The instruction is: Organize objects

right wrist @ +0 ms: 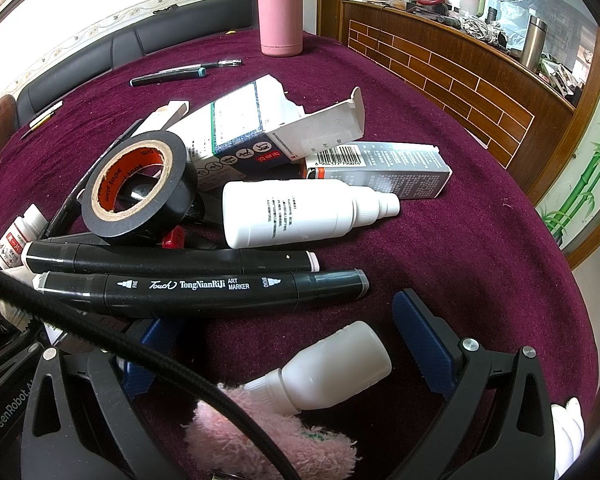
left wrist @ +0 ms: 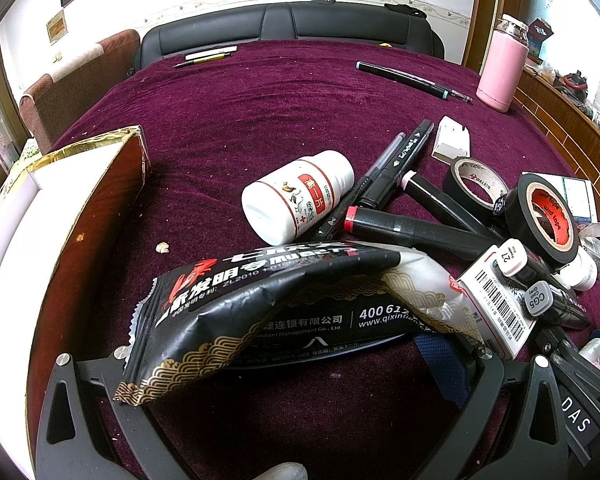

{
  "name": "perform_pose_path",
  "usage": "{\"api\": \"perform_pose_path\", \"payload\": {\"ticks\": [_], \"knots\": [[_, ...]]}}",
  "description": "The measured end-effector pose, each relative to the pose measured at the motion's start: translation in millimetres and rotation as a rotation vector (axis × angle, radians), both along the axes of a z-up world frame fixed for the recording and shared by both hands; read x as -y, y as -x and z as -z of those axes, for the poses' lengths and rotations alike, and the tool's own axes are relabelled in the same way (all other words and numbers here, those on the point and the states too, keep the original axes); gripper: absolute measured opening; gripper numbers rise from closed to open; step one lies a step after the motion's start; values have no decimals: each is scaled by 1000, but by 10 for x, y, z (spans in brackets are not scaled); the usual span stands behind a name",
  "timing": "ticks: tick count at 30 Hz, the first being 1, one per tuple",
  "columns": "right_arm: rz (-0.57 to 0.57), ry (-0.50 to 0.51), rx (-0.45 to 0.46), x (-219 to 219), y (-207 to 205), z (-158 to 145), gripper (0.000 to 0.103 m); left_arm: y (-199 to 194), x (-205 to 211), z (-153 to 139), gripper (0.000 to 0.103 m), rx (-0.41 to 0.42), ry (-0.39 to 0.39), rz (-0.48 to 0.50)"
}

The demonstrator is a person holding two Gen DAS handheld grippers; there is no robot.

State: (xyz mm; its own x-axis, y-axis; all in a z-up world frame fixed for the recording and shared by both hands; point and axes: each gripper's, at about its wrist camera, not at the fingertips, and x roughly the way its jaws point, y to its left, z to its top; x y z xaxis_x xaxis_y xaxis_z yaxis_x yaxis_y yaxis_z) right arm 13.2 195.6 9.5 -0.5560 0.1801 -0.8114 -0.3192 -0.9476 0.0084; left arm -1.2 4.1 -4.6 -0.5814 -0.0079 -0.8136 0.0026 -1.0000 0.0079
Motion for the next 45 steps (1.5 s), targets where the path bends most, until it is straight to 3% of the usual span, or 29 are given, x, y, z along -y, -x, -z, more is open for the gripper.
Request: {"api": "perform_pose_path", "payload": {"ticks": [45], "knots": [[0,0,0,11,4,6,103,9,-32,37,101,0,1,0]]}}
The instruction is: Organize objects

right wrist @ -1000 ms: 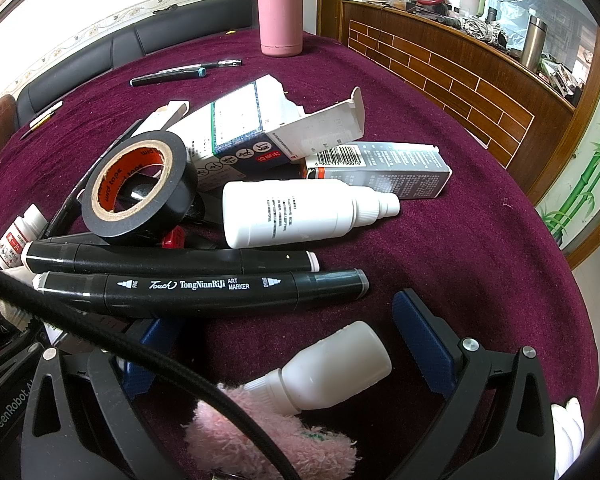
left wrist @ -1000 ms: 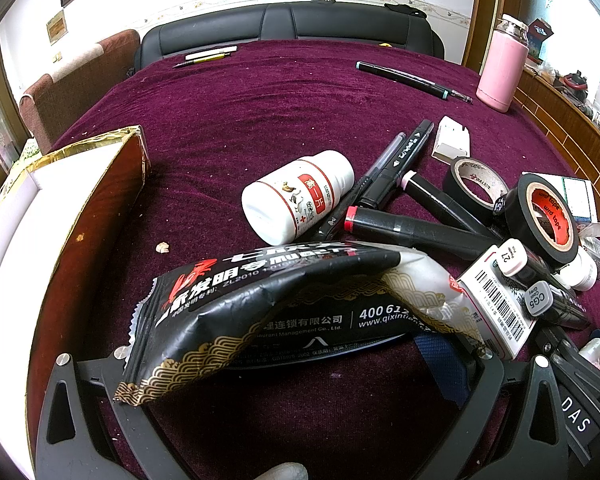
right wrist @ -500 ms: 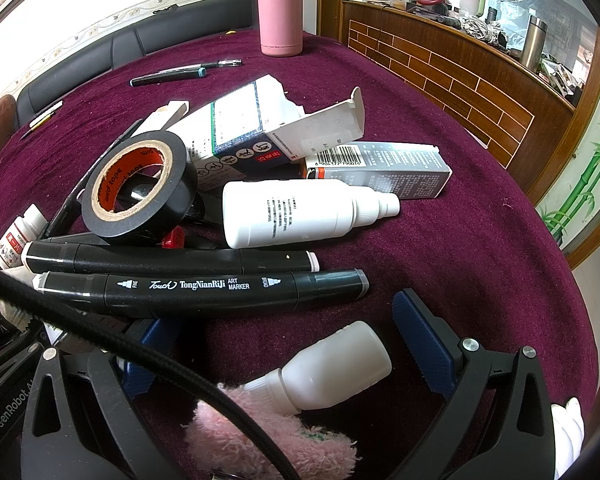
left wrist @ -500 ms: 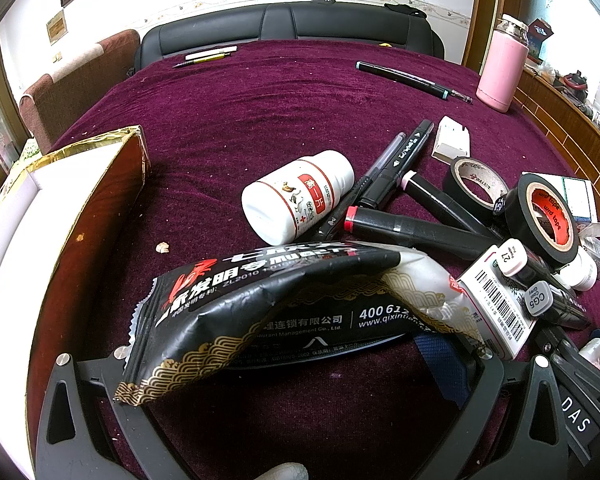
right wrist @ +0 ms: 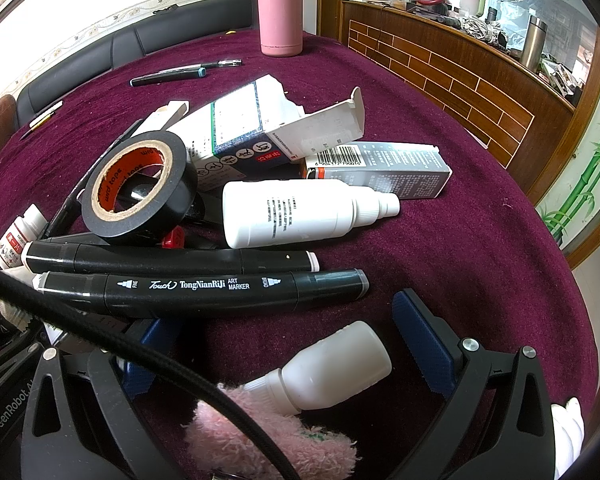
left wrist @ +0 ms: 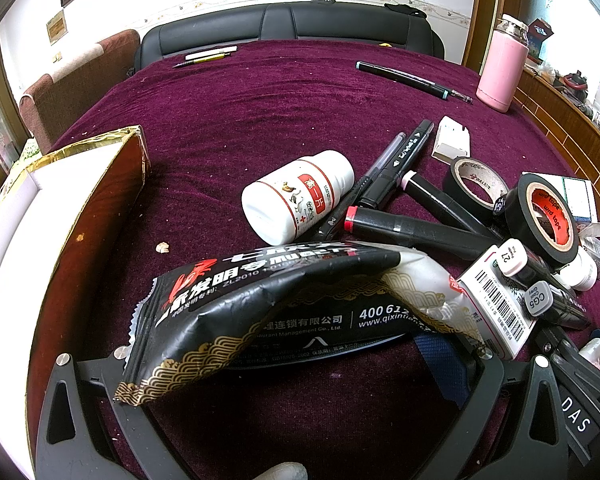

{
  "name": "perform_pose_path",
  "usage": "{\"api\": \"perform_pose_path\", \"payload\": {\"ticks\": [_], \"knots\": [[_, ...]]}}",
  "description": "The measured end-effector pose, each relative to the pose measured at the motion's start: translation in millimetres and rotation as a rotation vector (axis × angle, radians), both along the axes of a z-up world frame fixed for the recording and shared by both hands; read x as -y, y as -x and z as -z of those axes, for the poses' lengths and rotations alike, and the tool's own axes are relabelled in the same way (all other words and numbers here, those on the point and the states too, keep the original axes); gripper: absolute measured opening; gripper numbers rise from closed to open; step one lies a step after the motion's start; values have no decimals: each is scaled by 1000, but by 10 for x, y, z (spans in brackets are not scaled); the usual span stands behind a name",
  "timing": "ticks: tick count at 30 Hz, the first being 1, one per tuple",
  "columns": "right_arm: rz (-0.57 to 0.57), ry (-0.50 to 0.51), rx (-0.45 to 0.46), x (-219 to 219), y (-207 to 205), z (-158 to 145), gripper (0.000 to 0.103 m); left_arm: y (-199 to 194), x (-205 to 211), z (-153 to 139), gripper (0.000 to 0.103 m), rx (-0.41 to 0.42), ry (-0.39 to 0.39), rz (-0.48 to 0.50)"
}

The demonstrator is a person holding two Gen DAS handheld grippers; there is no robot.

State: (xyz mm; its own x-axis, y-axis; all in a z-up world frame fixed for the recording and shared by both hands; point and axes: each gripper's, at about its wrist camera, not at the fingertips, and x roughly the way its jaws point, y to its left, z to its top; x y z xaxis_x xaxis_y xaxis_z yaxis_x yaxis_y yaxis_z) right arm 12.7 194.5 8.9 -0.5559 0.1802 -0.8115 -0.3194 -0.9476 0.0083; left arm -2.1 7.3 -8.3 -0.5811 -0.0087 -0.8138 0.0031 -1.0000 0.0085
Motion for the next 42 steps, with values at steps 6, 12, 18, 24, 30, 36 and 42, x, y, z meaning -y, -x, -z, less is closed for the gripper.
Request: {"api": "perform_pose_path", "payload": {"ticks": [6,12,18,24,30,36,42], "knots": [[0,0,0,-1,1,0,103,2,-5,5,101,0,0,0],[0,0,0,-2,3,0,103,-2,-9,10,101,1,1,-8],[0,-10,5,-3,17,-1,103,35,-11,38,101,3,4,-21],[-36,-8,8,1,16,1,103,79,17,12,101,102,7,27],[-204,98,128,-189,15,-56,103,-61,79,-3,101,140,12,183],[-235,10,142,-63,-39,-32,103,-142,67,-17,102,66,22,121],[-212,39,133,-158,-111,-77,100,-287,243,-140,101,110,-95,167]]}}
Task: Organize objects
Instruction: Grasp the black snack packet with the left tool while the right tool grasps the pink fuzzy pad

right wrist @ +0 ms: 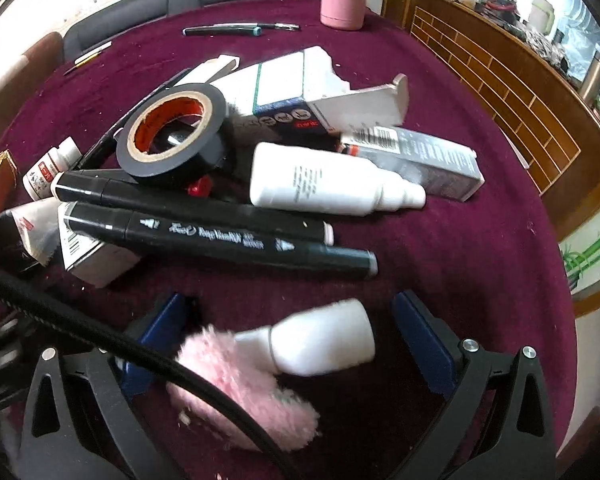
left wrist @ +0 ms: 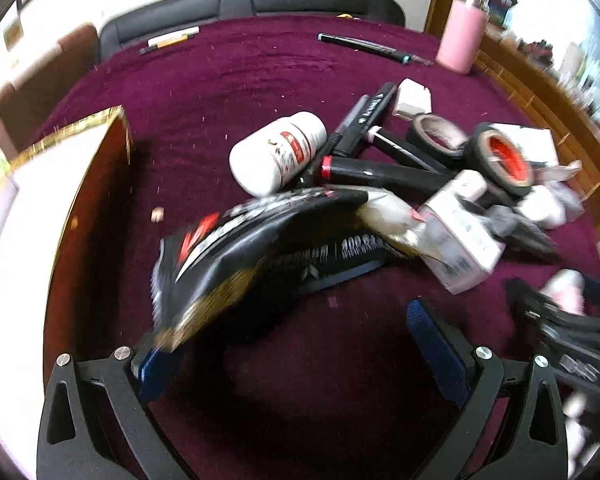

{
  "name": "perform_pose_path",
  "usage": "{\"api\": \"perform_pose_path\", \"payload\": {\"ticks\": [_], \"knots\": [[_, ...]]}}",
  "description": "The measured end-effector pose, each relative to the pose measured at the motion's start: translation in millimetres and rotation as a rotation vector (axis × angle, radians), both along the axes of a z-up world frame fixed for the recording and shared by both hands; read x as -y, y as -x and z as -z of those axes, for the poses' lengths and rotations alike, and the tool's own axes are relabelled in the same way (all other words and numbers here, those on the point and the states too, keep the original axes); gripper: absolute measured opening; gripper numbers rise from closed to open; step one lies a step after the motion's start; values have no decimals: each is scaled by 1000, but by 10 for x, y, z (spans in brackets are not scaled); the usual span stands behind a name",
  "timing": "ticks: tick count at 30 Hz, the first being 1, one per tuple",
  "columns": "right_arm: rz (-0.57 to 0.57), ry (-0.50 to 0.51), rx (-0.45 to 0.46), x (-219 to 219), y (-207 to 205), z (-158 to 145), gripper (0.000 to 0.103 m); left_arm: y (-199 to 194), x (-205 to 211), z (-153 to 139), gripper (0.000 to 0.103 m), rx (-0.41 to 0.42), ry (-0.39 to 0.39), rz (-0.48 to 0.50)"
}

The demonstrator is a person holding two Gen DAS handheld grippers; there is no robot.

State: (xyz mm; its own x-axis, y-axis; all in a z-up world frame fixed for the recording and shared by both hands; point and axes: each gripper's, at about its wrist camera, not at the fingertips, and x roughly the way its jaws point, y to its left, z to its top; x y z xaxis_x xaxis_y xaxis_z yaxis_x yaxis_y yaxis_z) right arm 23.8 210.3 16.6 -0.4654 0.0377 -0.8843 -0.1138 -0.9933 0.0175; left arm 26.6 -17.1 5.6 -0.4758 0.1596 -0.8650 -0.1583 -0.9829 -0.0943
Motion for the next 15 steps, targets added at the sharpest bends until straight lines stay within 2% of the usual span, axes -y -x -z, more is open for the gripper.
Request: {"api": "perform_pose_path", "payload": {"ticks": [2,4,7,9,11,15], "knots": [[17,49,-15,-38,-56,-63,98,-166,138,-156,101,-39,-54,20],[29,77,-54,-69,-164,-159,98,-370,294,-374,101,-125,-69,35],[72,95,-206,-114,-415,-443,96,-616,506,-694,101,-244,-69,49],[95,104,-392,-119,-690,-679,96,-694,542,-830,101,-311,-47,76],[69,153,-478,-140,-795,-727,103,-720,475,-892,101,-366,12,116],[66,213,-327,-198,-569,-527,101,-565,122,-783,100,-420,206,270]]}}
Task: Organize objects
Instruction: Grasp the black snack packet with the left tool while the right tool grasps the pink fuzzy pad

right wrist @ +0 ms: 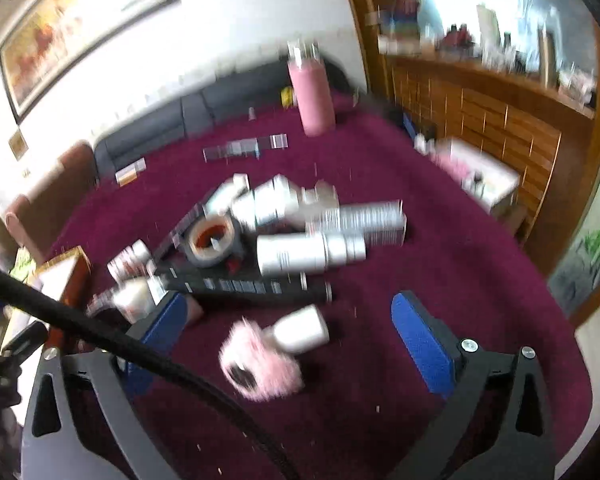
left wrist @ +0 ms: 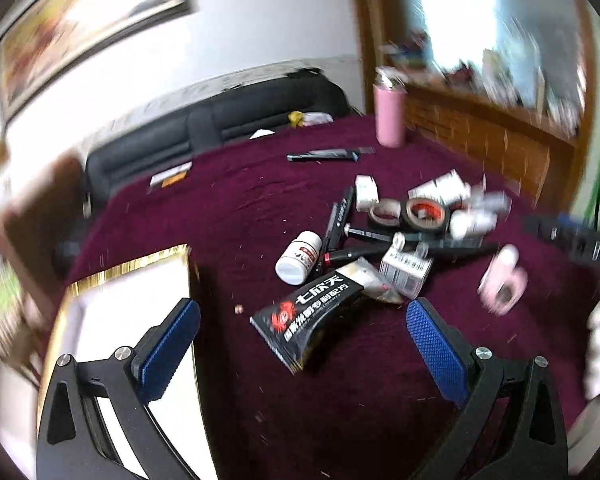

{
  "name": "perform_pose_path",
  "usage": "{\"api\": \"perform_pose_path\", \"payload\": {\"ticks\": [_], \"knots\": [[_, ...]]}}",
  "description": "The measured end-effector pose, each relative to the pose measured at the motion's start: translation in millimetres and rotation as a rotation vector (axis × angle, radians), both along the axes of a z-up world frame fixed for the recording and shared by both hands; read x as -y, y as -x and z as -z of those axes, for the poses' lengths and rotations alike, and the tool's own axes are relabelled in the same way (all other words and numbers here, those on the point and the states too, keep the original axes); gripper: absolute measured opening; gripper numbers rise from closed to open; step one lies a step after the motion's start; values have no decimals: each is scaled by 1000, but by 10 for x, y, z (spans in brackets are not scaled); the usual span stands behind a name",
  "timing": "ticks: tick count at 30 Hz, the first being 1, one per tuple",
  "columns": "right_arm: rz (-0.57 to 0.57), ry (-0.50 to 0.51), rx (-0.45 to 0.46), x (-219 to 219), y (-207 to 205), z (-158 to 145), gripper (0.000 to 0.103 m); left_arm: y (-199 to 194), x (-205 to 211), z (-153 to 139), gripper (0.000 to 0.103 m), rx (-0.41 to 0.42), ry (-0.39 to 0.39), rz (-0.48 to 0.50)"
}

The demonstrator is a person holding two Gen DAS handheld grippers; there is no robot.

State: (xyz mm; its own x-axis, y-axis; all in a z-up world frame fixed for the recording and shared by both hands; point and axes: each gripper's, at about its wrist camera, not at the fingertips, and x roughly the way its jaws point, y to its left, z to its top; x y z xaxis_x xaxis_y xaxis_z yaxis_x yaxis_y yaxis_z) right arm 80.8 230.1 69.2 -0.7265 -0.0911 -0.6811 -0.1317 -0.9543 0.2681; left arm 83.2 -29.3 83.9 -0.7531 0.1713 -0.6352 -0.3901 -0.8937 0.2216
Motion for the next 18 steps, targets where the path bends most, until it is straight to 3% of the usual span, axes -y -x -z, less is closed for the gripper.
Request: {"api": "perform_pose_path", "payload": {"ticks": [5,8,11,13,18], "knots": [[7,28,26,-131,-129,112,101,222,-417,249,94,55,282,213],[-16,25,16,-104,-111,109,101,435,-561,420,86,103,389,258],[-46,28,11,-53,-87,85,101,650,-660,593,68,166,423,254],[-66,20,15,-17,-65,76,101,700,-722,745,68,198,435,247],[-88,11,21,45,-33,57,101,552,-770,797,67,126,426,256]]}}
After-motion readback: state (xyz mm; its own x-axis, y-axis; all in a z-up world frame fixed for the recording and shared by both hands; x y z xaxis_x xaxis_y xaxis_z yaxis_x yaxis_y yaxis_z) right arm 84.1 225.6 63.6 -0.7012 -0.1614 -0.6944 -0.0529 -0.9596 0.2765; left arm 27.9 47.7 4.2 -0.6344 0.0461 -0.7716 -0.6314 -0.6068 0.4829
